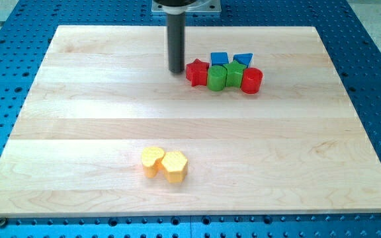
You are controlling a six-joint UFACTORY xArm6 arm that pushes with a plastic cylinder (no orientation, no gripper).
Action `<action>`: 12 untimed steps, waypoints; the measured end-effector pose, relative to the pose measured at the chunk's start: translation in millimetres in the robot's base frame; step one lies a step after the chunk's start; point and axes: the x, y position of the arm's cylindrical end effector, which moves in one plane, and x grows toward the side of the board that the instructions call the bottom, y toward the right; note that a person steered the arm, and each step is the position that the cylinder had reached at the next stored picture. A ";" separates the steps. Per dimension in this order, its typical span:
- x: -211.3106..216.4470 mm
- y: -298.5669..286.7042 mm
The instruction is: Slide the yellow blocks towards the green circle
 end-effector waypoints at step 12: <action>198.5 7.4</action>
